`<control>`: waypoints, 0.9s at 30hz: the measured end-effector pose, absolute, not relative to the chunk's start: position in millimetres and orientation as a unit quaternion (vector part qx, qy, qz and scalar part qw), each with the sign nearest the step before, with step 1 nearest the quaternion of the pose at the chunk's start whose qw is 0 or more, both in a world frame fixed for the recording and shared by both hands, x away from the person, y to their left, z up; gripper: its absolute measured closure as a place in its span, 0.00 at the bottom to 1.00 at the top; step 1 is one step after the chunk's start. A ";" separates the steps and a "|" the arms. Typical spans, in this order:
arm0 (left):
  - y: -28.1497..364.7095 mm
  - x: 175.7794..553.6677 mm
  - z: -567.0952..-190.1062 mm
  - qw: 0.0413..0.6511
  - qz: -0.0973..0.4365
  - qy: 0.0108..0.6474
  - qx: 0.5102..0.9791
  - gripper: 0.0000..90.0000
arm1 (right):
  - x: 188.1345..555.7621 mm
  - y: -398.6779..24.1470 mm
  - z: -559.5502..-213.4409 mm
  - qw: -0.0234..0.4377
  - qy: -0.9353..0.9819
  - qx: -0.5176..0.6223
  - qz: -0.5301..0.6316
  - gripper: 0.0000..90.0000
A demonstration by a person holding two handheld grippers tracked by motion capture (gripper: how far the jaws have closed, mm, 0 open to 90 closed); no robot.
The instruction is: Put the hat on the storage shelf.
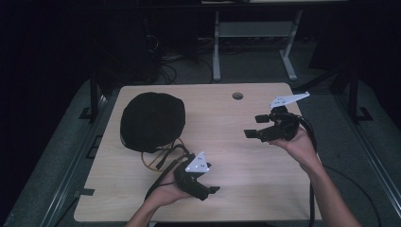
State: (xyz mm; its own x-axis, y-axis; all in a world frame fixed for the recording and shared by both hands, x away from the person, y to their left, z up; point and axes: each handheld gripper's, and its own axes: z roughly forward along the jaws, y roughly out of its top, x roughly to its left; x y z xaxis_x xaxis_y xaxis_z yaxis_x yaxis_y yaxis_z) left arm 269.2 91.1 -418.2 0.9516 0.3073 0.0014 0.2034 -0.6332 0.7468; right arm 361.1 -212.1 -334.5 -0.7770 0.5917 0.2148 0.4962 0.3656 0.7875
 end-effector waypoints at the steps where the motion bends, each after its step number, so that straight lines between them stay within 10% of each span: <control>1: 91.2 269.3 -418.2 0.404 0.064 0.142 0.901 0.23 | 360.2 -213.6 -336.1 0.051 0.824 0.333 0.456 0.18; 27: 92.3 271.5 -420.7 0.402 0.063 0.152 0.901 0.22 | 335.0 -254.0 -380.5 0.043 0.813 0.369 0.448 0.18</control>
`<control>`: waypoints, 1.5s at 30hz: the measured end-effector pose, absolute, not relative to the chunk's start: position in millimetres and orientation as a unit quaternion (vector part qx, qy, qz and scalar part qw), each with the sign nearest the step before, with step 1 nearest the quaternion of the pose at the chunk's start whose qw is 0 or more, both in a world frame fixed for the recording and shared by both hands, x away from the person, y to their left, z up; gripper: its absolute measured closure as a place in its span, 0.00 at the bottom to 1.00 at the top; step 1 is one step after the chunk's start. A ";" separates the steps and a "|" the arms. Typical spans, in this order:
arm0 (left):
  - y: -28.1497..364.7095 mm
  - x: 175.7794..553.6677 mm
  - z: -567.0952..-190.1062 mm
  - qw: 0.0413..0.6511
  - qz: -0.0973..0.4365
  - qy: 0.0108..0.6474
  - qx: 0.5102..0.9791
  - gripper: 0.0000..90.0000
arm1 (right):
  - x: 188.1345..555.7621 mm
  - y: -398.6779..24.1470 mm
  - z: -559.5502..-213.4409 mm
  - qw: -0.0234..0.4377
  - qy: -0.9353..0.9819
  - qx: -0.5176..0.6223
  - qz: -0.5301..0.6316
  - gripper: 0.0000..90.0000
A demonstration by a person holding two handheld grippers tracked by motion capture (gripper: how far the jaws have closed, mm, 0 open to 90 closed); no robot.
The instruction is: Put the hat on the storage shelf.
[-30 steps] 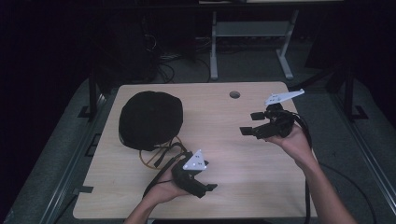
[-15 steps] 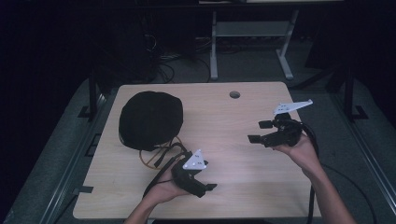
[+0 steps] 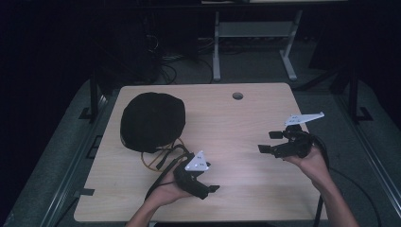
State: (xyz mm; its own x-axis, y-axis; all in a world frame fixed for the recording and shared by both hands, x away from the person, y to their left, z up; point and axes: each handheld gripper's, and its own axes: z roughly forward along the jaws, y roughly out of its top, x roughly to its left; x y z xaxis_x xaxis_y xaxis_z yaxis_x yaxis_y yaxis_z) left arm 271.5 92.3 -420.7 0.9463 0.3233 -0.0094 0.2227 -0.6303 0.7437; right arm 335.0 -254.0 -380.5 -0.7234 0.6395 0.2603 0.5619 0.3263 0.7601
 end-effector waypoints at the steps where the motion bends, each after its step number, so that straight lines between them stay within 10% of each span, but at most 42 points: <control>1: 92.3 271.5 -420.7 0.402 0.063 0.152 0.901 0.23 | 333.9 -255.6 -382.3 0.043 0.813 0.370 0.447 0.18; 45: 88.3 271.0 -426.8 0.405 0.051 0.164 0.898 0.23 | 242.3 -300.6 -451.8 0.073 0.792 0.403 0.453 0.16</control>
